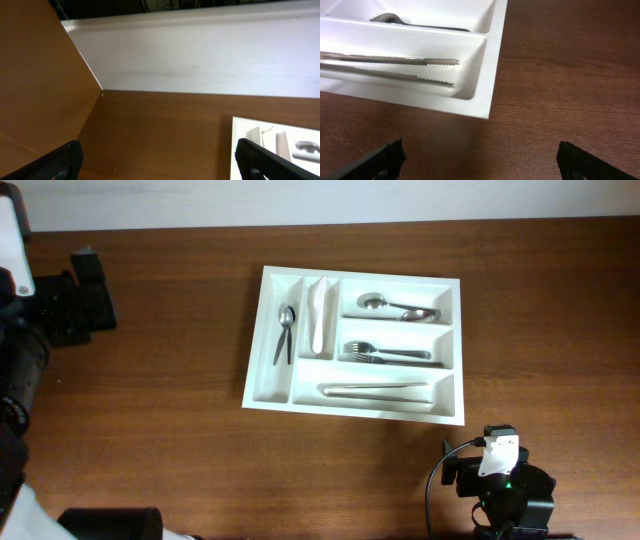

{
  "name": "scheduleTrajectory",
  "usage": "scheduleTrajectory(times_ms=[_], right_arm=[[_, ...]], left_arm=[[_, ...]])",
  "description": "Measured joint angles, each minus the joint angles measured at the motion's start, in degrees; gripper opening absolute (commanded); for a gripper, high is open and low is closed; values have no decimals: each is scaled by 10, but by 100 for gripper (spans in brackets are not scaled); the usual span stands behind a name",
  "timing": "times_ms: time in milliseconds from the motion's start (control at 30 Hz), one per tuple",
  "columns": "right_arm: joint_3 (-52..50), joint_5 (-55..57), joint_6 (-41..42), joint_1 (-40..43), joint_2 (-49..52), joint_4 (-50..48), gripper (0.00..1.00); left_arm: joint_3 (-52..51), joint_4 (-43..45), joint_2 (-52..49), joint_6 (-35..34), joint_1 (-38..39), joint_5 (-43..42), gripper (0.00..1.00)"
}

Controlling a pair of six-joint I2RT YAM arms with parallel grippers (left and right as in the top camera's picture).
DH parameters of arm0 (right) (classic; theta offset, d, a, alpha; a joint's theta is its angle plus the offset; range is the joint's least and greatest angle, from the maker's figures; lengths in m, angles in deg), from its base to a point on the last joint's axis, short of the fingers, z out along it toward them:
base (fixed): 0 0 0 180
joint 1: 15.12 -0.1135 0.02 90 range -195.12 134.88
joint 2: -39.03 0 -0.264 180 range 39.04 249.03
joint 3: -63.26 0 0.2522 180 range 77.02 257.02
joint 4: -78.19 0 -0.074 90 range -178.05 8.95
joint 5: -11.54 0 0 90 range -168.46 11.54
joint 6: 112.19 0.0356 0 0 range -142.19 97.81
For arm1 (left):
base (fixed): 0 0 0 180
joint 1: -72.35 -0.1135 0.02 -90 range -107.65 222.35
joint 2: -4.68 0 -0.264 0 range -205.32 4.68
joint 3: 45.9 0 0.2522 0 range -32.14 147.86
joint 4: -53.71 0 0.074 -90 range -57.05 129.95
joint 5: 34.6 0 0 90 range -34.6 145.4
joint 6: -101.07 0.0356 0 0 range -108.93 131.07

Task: Pack container

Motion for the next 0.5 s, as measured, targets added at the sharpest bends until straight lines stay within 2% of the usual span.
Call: scheduleTrajectory(times_ms=[100,267,500], right_arm=[[0,0,0,0,0,0,99],[0,0,0,0,0,0,99],[0,0,0,0,-1,0,99]], left_arm=[[-53,0,30,0,0,0,99],[-249,48,153,16,0,14,99],[-649,356,399,28,0,64,99]])
